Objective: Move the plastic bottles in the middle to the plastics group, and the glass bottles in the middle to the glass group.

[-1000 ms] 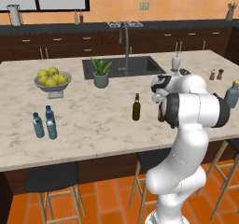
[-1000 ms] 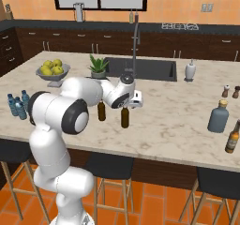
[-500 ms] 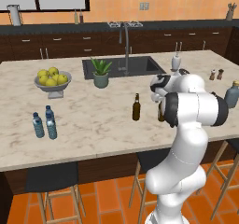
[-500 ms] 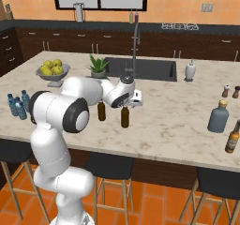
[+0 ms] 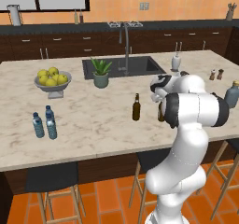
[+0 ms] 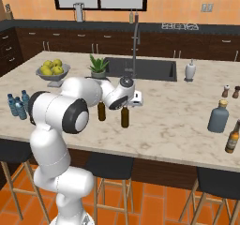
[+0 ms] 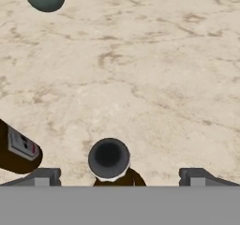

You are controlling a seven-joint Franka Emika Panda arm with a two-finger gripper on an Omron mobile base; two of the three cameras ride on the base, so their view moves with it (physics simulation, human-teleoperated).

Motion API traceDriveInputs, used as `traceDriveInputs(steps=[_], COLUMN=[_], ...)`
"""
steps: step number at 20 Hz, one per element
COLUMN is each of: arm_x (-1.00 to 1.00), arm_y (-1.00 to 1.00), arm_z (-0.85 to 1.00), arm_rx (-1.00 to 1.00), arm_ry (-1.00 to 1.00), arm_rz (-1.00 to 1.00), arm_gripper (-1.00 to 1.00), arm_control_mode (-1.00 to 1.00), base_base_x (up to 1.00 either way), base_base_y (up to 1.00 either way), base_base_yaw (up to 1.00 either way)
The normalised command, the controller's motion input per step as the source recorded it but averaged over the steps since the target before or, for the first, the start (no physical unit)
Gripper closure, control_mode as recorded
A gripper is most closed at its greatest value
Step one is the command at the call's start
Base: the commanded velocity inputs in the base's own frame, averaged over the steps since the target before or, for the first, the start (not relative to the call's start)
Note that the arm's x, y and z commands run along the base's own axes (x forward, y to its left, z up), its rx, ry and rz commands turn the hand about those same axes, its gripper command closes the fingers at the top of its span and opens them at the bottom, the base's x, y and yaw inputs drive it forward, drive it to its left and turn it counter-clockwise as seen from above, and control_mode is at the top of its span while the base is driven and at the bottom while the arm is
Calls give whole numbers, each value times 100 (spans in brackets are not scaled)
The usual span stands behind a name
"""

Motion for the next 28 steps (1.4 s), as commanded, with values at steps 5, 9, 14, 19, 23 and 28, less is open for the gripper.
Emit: traceDriveInputs(steps=[5,9,14,19,23,28], arm_x=[0,0,-2,-44,-52,-2], arm_y=[0,0,0,-39,-67,-78], arm_z=[0,0,3,40,67,46], arm_rx=[0,0,0,1,1,0], arm_ry=[0,0,0,-2,-1,0], arm_rz=[0,0,0,-6,-8,-4], arm_gripper=[100,100,100,100,100,100], arm_control_mode=[-100,-100,-100,-100,-100,-100], base_base_x=[0,0,0,0,0,0], base_base_y=[0,0,0,0,0,0], base_base_yaw=[0,0,0,0,0,0])
